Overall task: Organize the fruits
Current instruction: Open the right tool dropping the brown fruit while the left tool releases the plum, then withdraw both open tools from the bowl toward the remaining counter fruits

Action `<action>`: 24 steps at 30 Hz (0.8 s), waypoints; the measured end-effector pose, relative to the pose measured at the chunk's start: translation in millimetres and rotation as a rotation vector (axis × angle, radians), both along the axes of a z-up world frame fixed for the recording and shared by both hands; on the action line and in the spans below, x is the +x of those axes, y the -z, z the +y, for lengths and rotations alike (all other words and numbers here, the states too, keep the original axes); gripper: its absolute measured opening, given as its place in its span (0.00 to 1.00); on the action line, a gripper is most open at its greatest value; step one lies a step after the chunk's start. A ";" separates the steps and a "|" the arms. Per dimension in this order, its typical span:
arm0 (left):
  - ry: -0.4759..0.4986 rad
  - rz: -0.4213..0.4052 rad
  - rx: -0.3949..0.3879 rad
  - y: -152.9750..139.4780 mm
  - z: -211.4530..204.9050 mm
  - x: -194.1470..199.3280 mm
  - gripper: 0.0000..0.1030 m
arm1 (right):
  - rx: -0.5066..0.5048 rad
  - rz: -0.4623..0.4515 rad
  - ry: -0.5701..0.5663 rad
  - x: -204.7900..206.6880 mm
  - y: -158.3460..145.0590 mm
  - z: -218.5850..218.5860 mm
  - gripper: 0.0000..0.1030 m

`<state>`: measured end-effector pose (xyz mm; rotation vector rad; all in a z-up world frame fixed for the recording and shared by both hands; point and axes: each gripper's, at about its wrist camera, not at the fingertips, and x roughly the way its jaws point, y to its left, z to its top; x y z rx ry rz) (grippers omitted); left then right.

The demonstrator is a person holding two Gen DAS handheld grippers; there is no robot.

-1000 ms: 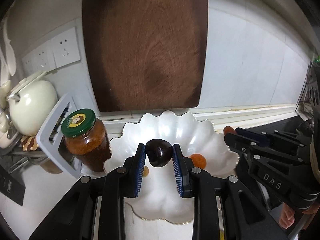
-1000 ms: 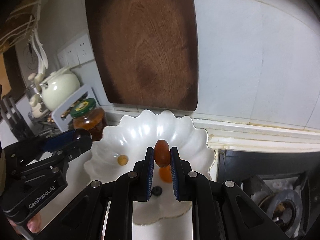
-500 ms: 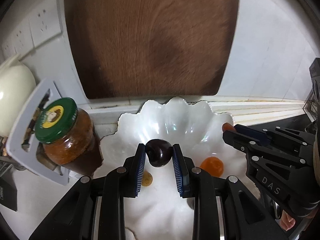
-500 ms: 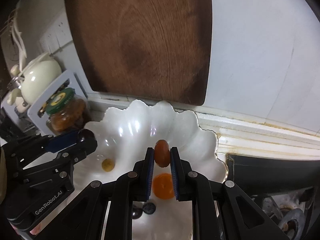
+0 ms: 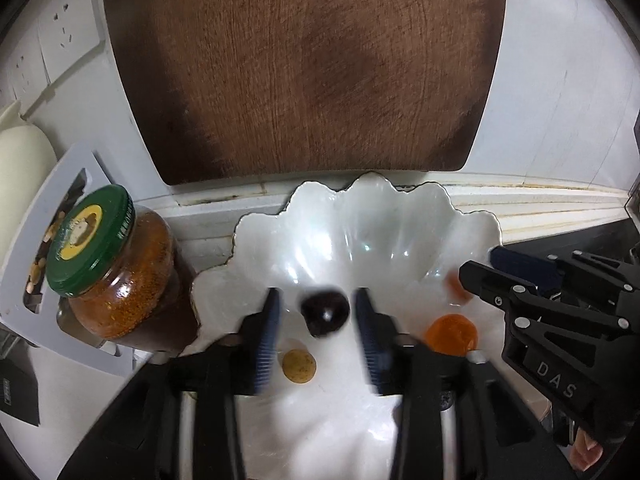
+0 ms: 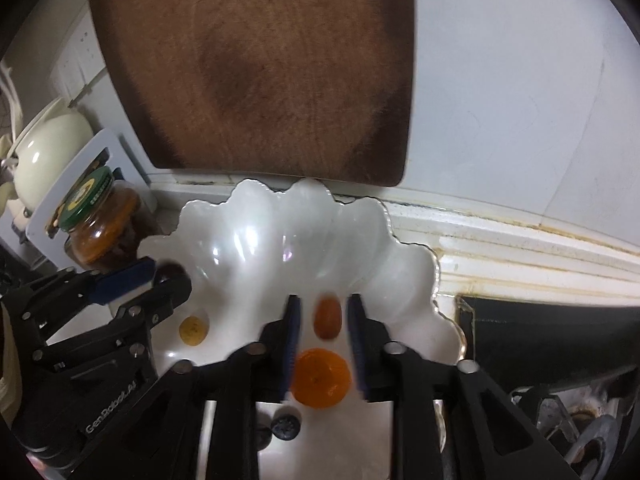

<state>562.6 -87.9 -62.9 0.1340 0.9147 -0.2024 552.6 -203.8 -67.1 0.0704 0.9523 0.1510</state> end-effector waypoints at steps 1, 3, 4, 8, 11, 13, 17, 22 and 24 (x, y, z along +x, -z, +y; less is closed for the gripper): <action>-0.006 -0.013 0.001 -2.3 0.9 -2.0 0.50 | -0.002 -0.004 0.010 -0.9 -0.7 -2.0 0.36; -0.009 -0.024 -0.002 -6.2 2.8 -4.3 0.53 | -0.004 -0.009 0.016 -3.0 -2.2 -4.6 0.36; -0.015 -0.023 0.000 -7.9 3.8 -5.5 0.54 | -0.002 -0.010 0.015 -4.2 -2.7 -5.6 0.36; -0.032 -0.038 0.008 -16.6 10.7 -16.5 0.58 | -0.008 -0.034 0.027 -15.4 -9.8 -10.5 0.36; -0.047 -0.067 0.011 -25.9 17.7 -30.6 0.63 | -0.030 -0.072 0.031 -29.8 -19.3 -12.1 0.36; -0.052 -0.083 0.015 -30.2 19.7 -37.7 0.63 | -0.037 -0.090 0.027 -38.0 -25.2 -12.9 0.36; -0.054 -0.113 0.017 -40.7 21.9 -57.3 0.63 | -0.028 -0.119 0.015 -56.4 -35.2 -11.8 0.36; -0.062 -0.171 0.030 -53.8 25.3 -84.2 0.66 | -0.047 -0.184 0.000 -84.6 -51.6 -6.9 0.36; -0.064 -0.193 0.038 -59.1 27.9 -94.9 0.66 | -0.060 -0.204 -0.005 -94.3 -57.7 -2.0 0.36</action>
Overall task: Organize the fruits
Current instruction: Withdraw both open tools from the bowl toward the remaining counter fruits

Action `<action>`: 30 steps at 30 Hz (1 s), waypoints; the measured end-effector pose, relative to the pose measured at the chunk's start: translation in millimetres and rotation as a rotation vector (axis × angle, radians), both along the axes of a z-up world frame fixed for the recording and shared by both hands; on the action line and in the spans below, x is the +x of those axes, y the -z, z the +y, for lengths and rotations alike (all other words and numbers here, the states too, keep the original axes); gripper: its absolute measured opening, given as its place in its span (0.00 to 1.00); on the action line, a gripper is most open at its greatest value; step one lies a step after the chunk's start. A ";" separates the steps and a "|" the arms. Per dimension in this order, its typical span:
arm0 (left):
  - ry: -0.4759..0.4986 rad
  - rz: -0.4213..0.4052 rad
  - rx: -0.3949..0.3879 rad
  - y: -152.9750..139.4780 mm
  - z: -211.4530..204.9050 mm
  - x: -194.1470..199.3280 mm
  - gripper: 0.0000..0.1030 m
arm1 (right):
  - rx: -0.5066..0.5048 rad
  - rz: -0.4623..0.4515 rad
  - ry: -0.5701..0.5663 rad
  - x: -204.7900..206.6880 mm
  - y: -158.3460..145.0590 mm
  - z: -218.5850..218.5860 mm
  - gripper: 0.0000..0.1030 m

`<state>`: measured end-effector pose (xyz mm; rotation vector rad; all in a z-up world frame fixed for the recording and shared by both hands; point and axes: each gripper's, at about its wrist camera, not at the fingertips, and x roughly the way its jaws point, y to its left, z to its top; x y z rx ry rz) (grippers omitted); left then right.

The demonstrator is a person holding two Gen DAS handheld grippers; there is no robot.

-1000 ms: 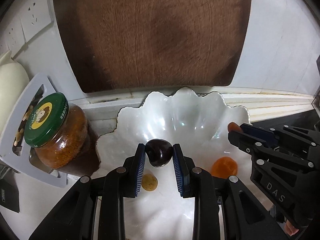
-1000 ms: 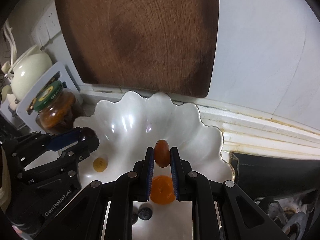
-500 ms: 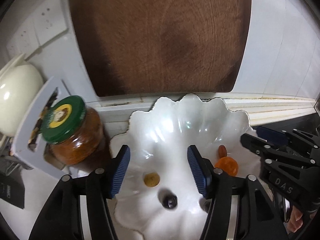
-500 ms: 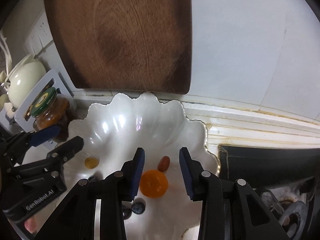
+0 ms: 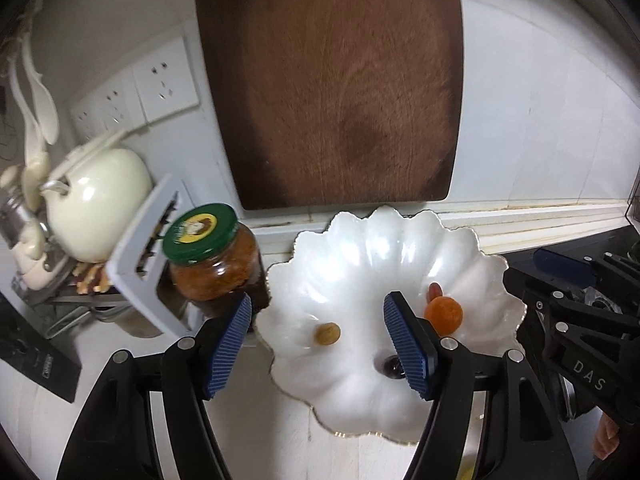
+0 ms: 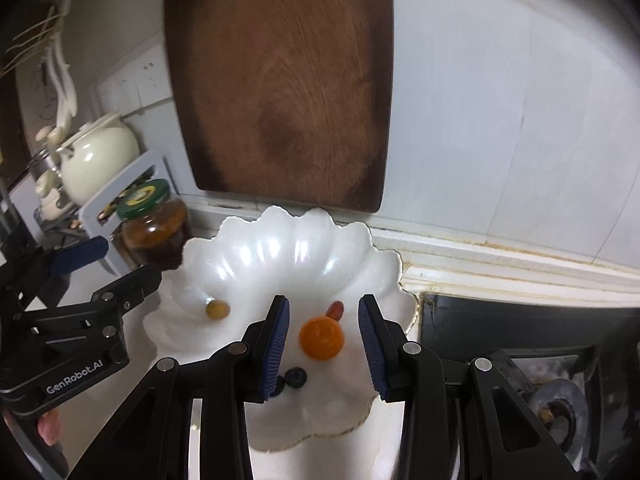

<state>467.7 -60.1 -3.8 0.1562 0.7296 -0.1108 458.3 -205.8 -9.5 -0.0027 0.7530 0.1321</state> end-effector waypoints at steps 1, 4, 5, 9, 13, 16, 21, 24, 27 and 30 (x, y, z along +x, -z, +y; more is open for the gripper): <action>-0.002 -0.009 0.004 -2.7 1.2 -4.7 0.66 | -0.002 -0.010 -0.002 -5.2 -2.5 0.8 0.36; -0.004 -0.036 -0.006 -12.7 6.6 -23.6 0.67 | -0.005 -0.046 -0.008 -23.2 -11.2 4.9 0.36; -0.004 -0.044 -0.007 -15.3 7.7 -28.7 0.68 | -0.008 -0.056 -0.011 -28.5 -14.1 5.8 0.36; 0.004 -0.072 -0.011 -22.9 10.0 -49.5 0.70 | -0.012 -0.092 -0.017 -47.9 -23.6 8.3 0.36; 0.009 -0.097 -0.016 -28.4 11.2 -69.3 0.71 | -0.016 -0.124 -0.022 -69.8 -29.9 9.3 0.36; 0.011 -0.103 -0.032 -31.9 13.5 -83.0 0.72 | -0.012 -0.139 -0.025 -86.3 -32.4 9.6 0.36; 0.013 -0.106 -0.055 -34.0 18.5 -102.6 0.76 | -0.005 -0.156 -0.030 -107.8 -34.6 10.9 0.36; 0.006 -0.115 -0.054 -34.8 21.2 -114.6 0.77 | -0.010 -0.171 -0.027 -120.3 -35.8 12.0 0.47; 0.002 -0.119 -0.055 -35.5 23.5 -124.7 0.78 | -0.014 -0.181 -0.029 -128.6 -36.5 13.5 0.47; -0.001 -0.126 -0.053 -35.7 25.4 -134.7 0.80 | 0.004 -0.184 -0.034 -137.4 -36.3 14.4 0.47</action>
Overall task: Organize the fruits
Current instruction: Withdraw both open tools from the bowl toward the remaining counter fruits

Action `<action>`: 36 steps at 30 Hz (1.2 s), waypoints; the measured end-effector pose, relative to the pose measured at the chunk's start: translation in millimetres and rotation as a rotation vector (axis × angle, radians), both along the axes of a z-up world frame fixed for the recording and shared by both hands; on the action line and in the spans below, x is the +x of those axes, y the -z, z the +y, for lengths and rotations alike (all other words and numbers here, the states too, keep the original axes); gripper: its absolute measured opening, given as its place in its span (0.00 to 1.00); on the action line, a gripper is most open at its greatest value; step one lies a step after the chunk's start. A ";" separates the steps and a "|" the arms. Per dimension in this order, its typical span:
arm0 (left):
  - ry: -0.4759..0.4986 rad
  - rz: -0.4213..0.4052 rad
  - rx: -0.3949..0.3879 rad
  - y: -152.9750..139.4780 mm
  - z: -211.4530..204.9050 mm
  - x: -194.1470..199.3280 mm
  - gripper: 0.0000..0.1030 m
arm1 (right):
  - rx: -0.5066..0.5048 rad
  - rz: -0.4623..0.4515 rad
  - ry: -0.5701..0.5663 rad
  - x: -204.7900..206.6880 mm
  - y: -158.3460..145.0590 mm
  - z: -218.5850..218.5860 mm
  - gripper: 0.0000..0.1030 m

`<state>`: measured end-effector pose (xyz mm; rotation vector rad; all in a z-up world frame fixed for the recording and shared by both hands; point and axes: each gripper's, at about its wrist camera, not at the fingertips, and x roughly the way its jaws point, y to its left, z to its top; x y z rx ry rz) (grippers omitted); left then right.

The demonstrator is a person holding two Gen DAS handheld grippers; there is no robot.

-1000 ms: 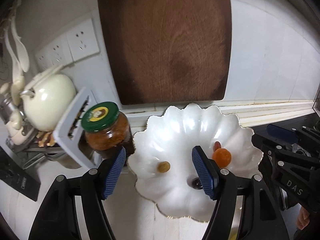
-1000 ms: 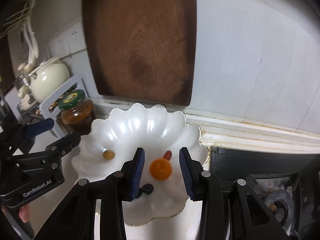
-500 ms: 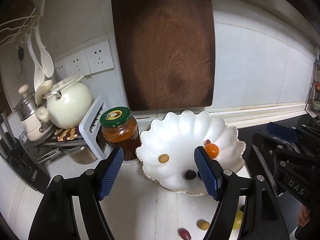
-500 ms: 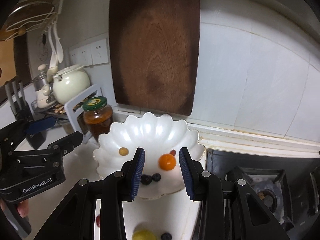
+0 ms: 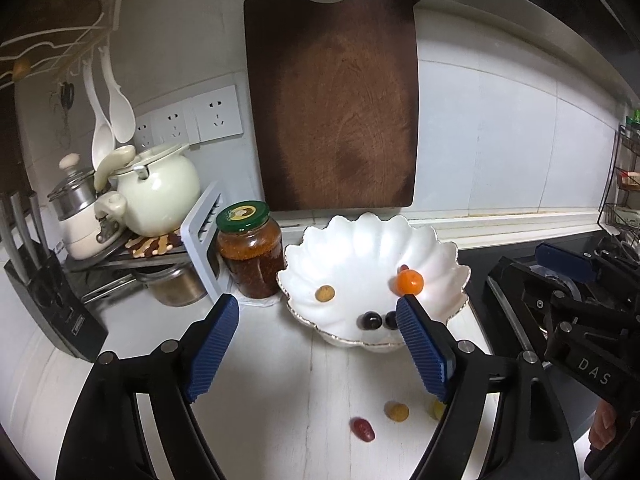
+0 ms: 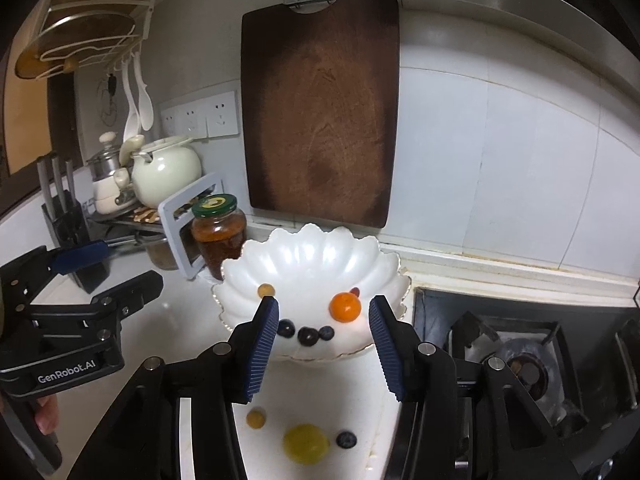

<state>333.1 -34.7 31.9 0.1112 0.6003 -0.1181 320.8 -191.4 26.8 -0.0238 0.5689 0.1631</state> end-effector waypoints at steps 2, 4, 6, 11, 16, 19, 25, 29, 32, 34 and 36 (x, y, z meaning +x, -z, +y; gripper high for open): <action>-0.001 -0.002 0.001 0.5 1.2 -5.2 0.80 | 0.013 -0.006 -0.005 -5.5 -0.3 0.9 0.47; 0.002 0.004 -0.007 1.9 3.4 -10.0 0.80 | 0.017 -0.013 -0.005 -9.4 -0.7 2.5 0.47; 0.004 0.010 -0.015 3.1 5.2 -13.4 0.80 | 0.030 -0.017 -0.008 -13.7 -0.8 3.1 0.47; 0.000 0.012 -0.021 6.7 10.2 -24.0 0.81 | 0.039 -0.021 -0.010 -21.0 0.9 6.2 0.47; 0.003 0.010 -0.028 10.5 14.0 -30.9 0.81 | 0.060 -0.015 -0.005 -26.6 4.9 6.3 0.47; 0.006 0.005 -0.027 14.6 15.5 -36.5 0.81 | 0.070 0.001 -0.001 -28.8 9.9 6.1 0.47; 0.013 0.040 -0.024 31.0 16.1 -45.8 0.81 | 0.070 0.040 0.007 -33.4 24.4 5.2 0.47; 0.025 0.076 -0.018 44.5 14.7 -50.4 0.80 | 0.071 0.074 0.007 -37.5 36.6 4.5 0.47; 0.029 0.085 -0.013 51.8 13.6 -54.0 0.80 | 0.066 0.095 0.005 -40.8 44.6 4.7 0.47; 0.033 0.089 -0.011 56.1 12.7 -56.8 0.80 | 0.064 0.106 0.005 -43.0 49.8 4.2 0.47; 0.040 0.100 -0.017 61.7 12.1 -58.4 0.80 | 0.064 0.121 0.006 -44.8 55.6 3.5 0.47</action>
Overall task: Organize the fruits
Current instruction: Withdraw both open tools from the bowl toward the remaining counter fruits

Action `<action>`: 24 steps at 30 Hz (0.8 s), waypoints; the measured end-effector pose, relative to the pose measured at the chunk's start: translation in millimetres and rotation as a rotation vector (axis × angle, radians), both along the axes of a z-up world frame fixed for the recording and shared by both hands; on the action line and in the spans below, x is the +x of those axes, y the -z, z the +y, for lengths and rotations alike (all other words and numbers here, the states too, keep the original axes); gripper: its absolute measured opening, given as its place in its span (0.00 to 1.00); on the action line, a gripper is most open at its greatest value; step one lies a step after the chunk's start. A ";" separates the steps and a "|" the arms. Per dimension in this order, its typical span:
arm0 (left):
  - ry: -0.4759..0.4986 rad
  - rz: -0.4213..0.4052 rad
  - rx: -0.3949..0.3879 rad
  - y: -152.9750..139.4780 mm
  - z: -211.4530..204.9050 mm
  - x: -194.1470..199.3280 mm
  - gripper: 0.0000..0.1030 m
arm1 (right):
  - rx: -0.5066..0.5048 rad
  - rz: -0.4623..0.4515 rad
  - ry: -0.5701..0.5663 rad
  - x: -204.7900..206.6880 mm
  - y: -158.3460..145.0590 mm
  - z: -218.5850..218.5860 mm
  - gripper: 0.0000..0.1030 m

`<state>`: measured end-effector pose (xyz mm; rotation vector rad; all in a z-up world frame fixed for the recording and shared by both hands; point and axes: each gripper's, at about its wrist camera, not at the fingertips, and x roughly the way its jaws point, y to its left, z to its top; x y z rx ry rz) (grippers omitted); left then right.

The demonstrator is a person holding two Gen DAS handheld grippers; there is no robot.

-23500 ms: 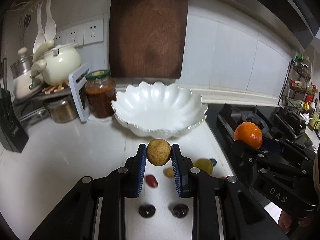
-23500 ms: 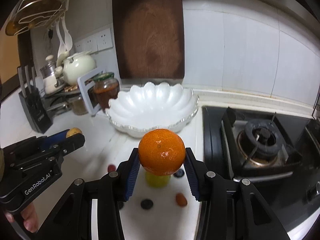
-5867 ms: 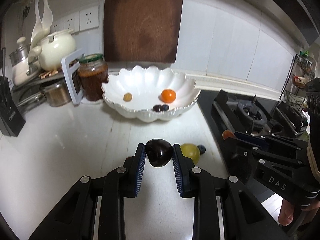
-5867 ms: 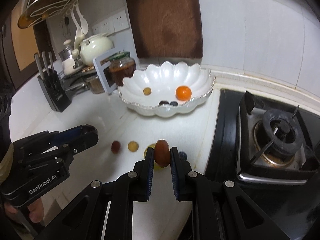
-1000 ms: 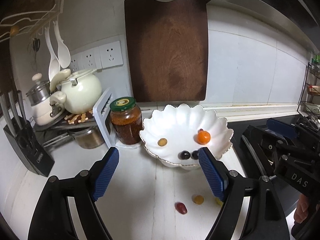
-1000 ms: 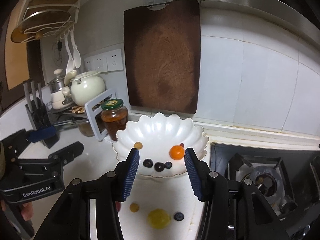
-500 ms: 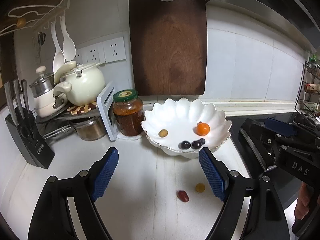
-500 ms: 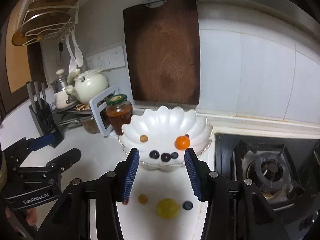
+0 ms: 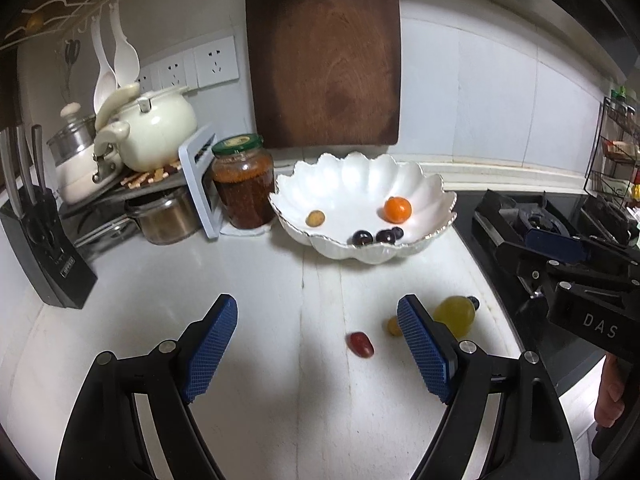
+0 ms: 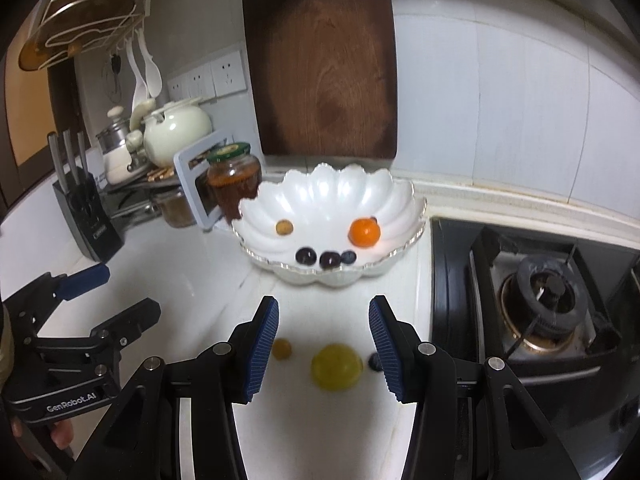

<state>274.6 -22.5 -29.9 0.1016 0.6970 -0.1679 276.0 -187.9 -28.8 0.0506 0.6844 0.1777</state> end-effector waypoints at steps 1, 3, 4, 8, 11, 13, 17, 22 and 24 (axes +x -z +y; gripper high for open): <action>0.002 0.008 -0.004 2.1 -0.6 0.0 0.80 | 0.003 0.007 0.000 -0.9 3.5 -0.5 0.47; 0.002 0.025 -0.008 8.9 -1.3 0.2 0.80 | 0.000 0.015 0.006 -2.2 8.3 -1.1 0.47; -0.003 0.032 -0.004 12.4 -1.8 0.3 0.80 | 0.001 0.022 0.006 -2.4 11.7 -2.0 0.47; -0.010 0.059 -0.009 23.7 -3.6 1.5 0.80 | -0.009 0.039 0.012 -1.8 22.2 -2.7 0.47; -0.006 0.081 0.003 34.0 -5.2 4.2 0.79 | -0.021 0.051 0.008 -1.0 30.8 -1.1 0.47; -0.001 0.087 0.007 38.7 -6.9 4.9 0.78 | -0.029 0.057 0.006 -0.8 35.4 0.8 0.47; 0.016 0.101 0.006 49.7 -9.9 8.5 0.75 | -0.053 0.069 -0.005 0.7 45.5 4.2 0.47; 0.036 0.115 -0.007 59.1 -13.4 13.2 0.72 | -0.050 0.098 -0.014 6.1 56.9 4.2 0.47; 0.046 0.118 0.001 63.4 -16.9 14.9 0.71 | -0.052 0.106 -0.015 7.8 60.5 4.2 0.47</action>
